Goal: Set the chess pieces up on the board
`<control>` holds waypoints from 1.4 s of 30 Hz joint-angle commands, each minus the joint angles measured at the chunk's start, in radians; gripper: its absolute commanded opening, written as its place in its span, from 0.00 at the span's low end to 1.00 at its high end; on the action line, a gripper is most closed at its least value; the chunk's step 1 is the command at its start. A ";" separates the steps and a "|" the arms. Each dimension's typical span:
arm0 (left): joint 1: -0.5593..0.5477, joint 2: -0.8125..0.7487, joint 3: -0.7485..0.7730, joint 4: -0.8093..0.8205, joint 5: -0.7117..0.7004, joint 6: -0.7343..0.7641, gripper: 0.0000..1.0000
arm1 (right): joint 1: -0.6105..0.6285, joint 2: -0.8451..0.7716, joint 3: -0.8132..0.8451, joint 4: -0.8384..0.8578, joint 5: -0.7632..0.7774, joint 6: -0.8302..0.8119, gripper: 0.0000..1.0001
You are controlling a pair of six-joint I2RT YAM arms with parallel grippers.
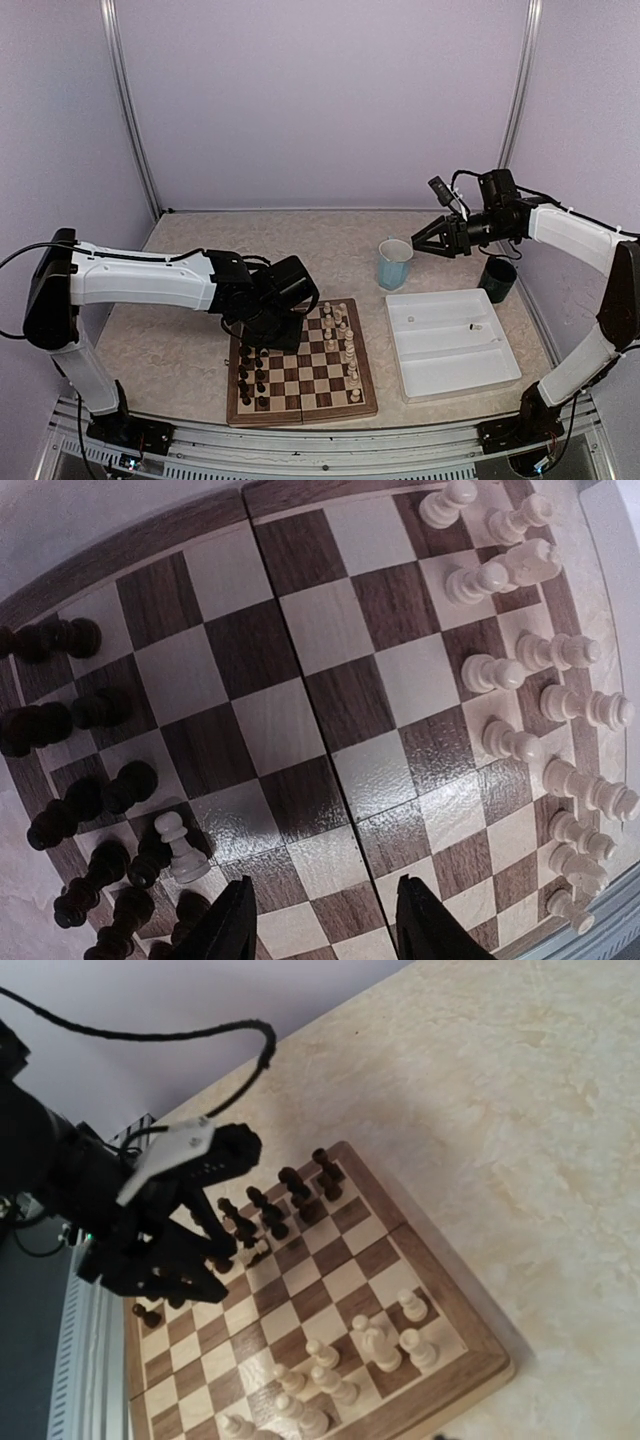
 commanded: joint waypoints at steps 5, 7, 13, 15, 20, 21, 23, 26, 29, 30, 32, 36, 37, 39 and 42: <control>-0.015 0.020 0.014 -0.092 -0.065 -0.192 0.54 | 0.020 -0.047 0.002 -0.032 -0.004 -0.038 0.46; -0.017 0.033 0.012 -0.107 -0.073 -0.201 0.55 | 0.021 -0.048 0.000 -0.029 -0.007 -0.037 0.46; -0.015 0.057 -0.002 -0.114 -0.088 -0.216 0.56 | 0.025 -0.043 0.000 -0.029 -0.018 -0.038 0.46; -0.014 0.059 -0.011 -0.110 -0.088 -0.218 0.56 | 0.026 -0.040 -0.003 -0.028 -0.021 -0.038 0.46; -0.012 0.075 -0.009 -0.108 -0.090 -0.210 0.57 | 0.029 -0.031 -0.008 -0.024 -0.028 -0.039 0.45; -0.011 0.081 -0.009 -0.107 -0.091 -0.207 0.57 | 0.030 -0.030 -0.008 -0.024 -0.030 -0.039 0.45; -0.007 0.091 -0.009 -0.105 -0.091 -0.202 0.57 | 0.031 -0.031 -0.008 -0.025 -0.031 -0.042 0.45; -0.006 0.109 -0.007 -0.105 -0.091 -0.193 0.57 | 0.031 -0.031 -0.011 -0.026 -0.033 -0.044 0.45; -0.005 0.120 -0.005 -0.099 -0.089 -0.187 0.57 | 0.031 -0.033 -0.015 -0.027 -0.034 -0.047 0.45; -0.005 0.124 -0.004 -0.095 -0.088 -0.183 0.57 | 0.031 -0.034 -0.017 -0.026 -0.033 -0.047 0.45; -0.005 0.130 0.000 -0.087 -0.085 -0.177 0.57 | 0.032 -0.032 -0.019 -0.026 -0.034 -0.048 0.45; -0.005 0.143 0.013 -0.084 -0.094 -0.173 0.56 | 0.031 -0.031 -0.018 -0.025 -0.037 -0.048 0.45; -0.006 0.145 0.016 -0.082 -0.097 -0.171 0.56 | 0.032 -0.031 -0.020 -0.025 -0.038 -0.048 0.45; -0.006 0.151 0.023 -0.075 -0.100 -0.165 0.56 | 0.031 -0.028 -0.022 -0.026 -0.038 -0.047 0.45; -0.007 0.164 0.043 -0.069 -0.099 -0.149 0.56 | 0.031 -0.028 -0.020 -0.028 -0.038 -0.050 0.45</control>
